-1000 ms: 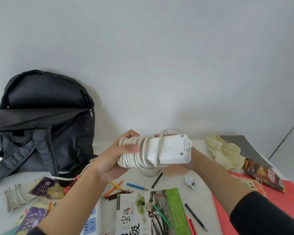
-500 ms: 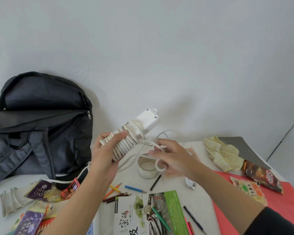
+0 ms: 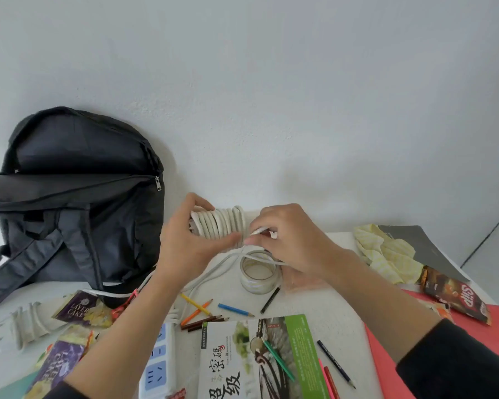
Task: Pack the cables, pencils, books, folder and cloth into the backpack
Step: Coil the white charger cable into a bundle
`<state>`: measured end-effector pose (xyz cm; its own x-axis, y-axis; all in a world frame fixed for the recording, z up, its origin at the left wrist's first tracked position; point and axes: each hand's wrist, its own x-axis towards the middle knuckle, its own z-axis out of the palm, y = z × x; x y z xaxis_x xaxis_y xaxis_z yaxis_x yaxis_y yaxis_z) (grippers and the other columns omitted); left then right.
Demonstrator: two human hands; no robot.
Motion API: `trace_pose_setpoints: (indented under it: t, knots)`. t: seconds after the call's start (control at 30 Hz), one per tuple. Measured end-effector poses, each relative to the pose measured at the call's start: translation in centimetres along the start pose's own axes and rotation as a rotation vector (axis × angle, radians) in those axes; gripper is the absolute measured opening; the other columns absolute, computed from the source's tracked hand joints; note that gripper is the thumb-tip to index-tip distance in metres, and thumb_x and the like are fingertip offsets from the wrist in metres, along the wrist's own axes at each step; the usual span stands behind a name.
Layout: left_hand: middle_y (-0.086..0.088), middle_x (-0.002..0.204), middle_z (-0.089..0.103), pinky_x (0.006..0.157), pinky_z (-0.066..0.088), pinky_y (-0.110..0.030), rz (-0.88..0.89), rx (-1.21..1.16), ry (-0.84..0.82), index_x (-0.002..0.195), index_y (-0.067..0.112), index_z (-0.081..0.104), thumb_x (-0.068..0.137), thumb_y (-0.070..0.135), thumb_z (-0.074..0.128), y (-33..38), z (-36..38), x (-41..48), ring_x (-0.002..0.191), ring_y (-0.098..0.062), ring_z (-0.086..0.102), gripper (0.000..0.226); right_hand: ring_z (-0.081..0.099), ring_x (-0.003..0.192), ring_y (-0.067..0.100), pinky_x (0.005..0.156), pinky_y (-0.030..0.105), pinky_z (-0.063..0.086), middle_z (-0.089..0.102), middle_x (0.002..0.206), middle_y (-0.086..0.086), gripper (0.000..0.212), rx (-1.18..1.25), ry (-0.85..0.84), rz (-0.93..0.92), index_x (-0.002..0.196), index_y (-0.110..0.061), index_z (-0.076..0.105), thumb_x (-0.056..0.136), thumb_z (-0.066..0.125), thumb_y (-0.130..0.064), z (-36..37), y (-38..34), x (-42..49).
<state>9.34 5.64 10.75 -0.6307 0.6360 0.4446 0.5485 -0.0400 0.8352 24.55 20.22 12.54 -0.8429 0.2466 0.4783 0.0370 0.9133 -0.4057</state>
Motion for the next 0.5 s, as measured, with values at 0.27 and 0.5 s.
trace_pose_setpoints:
  t: [0.27, 0.5]
  knots:
    - [-0.013, 0.087, 0.058, 0.066, 0.054, -0.044, -0.172, -0.405, -0.288, 0.096, 0.01, 0.058, 0.052, 0.027, 0.096, -0.1, -1.9, 0.3, 0.075, -0.028, 0.059, 0.061, 0.044, 0.059, 0.011, 0.058, 0.027, 0.036, 0.057, 0.064, -0.008, 0.042, 0.352, 0.102, 0.1, 0.073, -0.01, 0.061, 0.063, 0.096, -0.031, -2.7, -0.1, 2.2]
    - [-0.008, 0.087, 0.063, 0.062, 0.058, -0.037, -0.276, -0.615, -0.297, 0.094, 0.012, 0.06, 0.052, 0.017, 0.094, 0.1, -0.9, -0.5, 0.076, -0.026, 0.065, 0.054, 0.059, 0.077, 0.022, 0.08, 0.038, 0.044, 0.071, 0.08, 0.01, 0.027, 0.558, -0.134, 0.301, 0.08, -0.01, 0.07, 0.077, 0.089, -0.029, -3.4, 0.7, 3.0]
